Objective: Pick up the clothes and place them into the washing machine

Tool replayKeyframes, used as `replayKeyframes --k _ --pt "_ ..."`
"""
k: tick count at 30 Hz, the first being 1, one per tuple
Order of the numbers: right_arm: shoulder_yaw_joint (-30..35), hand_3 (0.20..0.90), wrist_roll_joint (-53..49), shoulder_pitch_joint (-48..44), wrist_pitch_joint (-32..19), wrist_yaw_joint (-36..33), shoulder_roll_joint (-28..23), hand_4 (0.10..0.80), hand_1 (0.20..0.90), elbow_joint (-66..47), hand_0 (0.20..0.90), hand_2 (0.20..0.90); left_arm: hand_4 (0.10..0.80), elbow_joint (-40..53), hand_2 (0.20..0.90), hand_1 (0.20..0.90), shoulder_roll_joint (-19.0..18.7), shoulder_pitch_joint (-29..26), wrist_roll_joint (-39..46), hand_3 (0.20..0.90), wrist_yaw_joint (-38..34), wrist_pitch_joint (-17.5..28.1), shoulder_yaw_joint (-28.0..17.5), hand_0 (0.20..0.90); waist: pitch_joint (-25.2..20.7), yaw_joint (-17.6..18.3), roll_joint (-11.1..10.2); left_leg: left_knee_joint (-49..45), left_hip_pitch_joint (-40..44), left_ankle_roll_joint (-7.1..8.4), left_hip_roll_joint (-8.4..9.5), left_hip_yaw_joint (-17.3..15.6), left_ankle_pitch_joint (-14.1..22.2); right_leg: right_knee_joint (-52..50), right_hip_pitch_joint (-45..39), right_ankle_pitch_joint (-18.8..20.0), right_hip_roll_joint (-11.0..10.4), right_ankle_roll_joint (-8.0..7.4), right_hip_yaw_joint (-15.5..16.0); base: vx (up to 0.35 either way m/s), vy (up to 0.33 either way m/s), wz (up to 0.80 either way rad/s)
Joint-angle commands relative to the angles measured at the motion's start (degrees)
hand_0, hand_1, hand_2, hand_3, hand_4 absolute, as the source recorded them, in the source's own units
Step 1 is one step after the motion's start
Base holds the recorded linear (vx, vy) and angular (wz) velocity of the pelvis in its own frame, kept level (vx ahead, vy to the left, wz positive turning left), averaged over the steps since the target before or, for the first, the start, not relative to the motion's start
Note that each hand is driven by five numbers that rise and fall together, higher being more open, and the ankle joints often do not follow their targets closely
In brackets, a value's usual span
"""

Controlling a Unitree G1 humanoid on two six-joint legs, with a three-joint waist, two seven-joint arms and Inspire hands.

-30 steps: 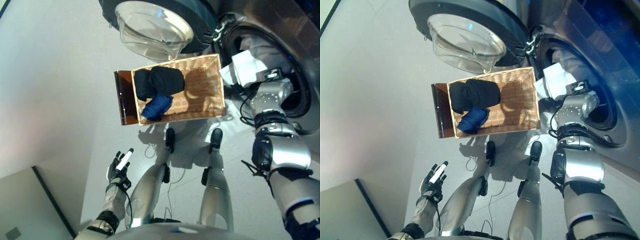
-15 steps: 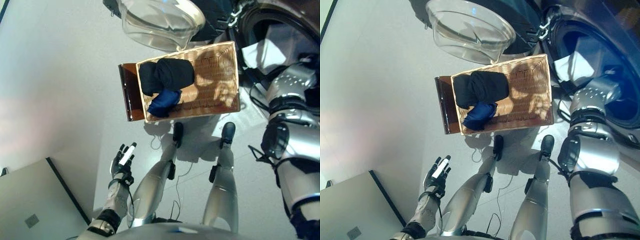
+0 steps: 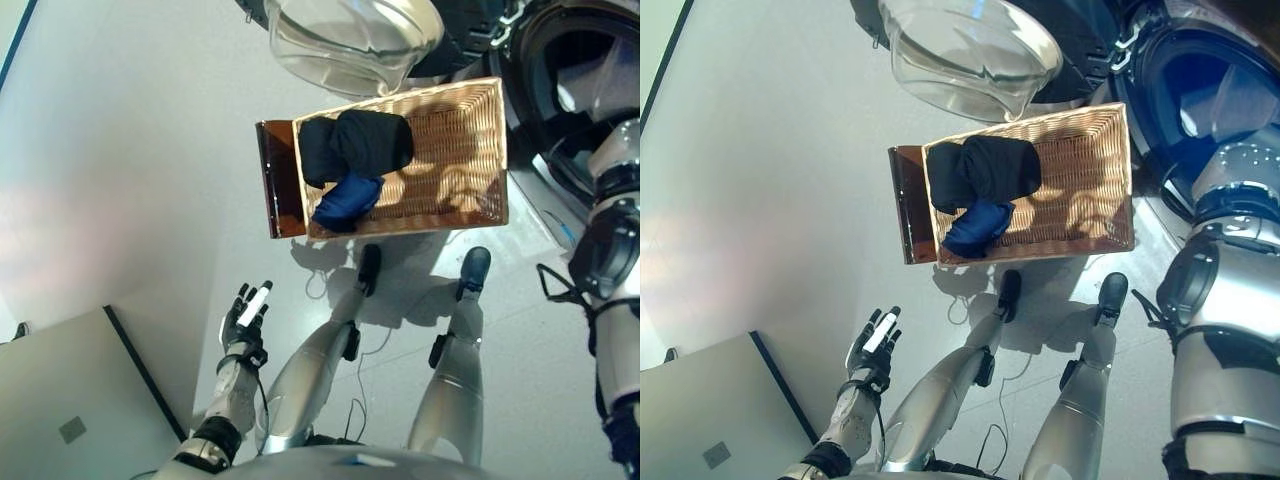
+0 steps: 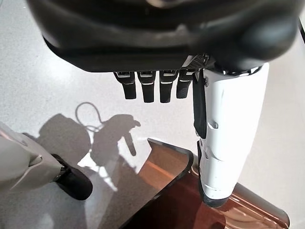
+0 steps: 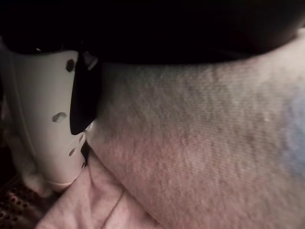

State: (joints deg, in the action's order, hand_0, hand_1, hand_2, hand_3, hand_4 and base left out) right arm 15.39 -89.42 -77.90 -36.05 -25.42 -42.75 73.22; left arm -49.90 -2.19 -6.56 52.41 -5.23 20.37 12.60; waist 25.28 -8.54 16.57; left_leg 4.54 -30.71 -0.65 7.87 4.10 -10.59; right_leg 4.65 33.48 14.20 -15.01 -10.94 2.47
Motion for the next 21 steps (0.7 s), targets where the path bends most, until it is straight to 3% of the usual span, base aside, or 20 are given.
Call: replayKeyframes --k 1,6,7,8,21 --pt "-13.5 0.2 6.6 -12.4 -2.5 1.9 -14.6 0.3 0.2 -6.6 0.2 0.2 0.8 0.5 0.9 0.9 -4.9 1.3 -0.4 0.9 -2.3 3.4 1.8 0.9 -3.9 1.1 0.5 0.5 2.4 6.59 -4.88 -1.7 4.9 -7.3 1.5 -6.8 -0.6 0.23 -1.7 0.0 0.0 0.0" --pt "-13.5 0.2 7.2 -12.1 -2.0 1.3 -13.3 0.3 0.2 -6.7 0.2 0.2 0.8 1.1 0.9 0.9 -5.0 1.0 0.0 0.9 -2.6 3.6 1.2 0.9 -3.8 1.1 0.7 0.5 1.8 6.59 -5.11 -2.2 4.7 -7.7 2.6 -7.1 -0.3 0.41 -2.4 -0.035 0.001 -0.02" --pt "-13.4 0.285 7.3 -12.1 -2.0 1.3 -13.3 0.361 0.285 -6.7 0.285 0.285 0.8 1.1 0.9 0.9 -5.0 1.0 0.0 0.9 -2.6 3.6 1.2 0.9 -3.8 1.1 0.7 0.5 1.7 6.6 -5.12 -2.2 4.6 -7.7 2.6 -7.0 -0.3 0.43 -2.4 -0.004 0.009 -0.04" --pt "-13.6 0.9 8.1 -11.9 -1.3 0.8 -13.2 0.8 0.9 -5.9 0.9 0.9 0.8 1.2 0.9 0.9 -5.0 1.0 0.0 0.9 -2.7 3.6 1.1 0.9 -3.7 1.2 0.6 0.5 1.8 6.56 -5.06 -2.2 4.7 -7.7 2.6 -7.0 -0.2 0.46 -2.4 0.0 0.0 0.0" --pt "-13.0 0.9 12.3 -9.4 1.8 -1.9 -10.5 0.8 0.9 -4.5 0.9 0.9 0.8 0.8 0.9 0.9 -5.4 0.5 0.0 0.9 -3.4 3.7 -0.1 0.9 -3.8 1.5 -0.2 0.5 2.7 6.56 -4.84 -2.2 4.5 -6.4 0.5 -6.2 -0.3 0.48 -1.8 -0.003 0.001 0.0"
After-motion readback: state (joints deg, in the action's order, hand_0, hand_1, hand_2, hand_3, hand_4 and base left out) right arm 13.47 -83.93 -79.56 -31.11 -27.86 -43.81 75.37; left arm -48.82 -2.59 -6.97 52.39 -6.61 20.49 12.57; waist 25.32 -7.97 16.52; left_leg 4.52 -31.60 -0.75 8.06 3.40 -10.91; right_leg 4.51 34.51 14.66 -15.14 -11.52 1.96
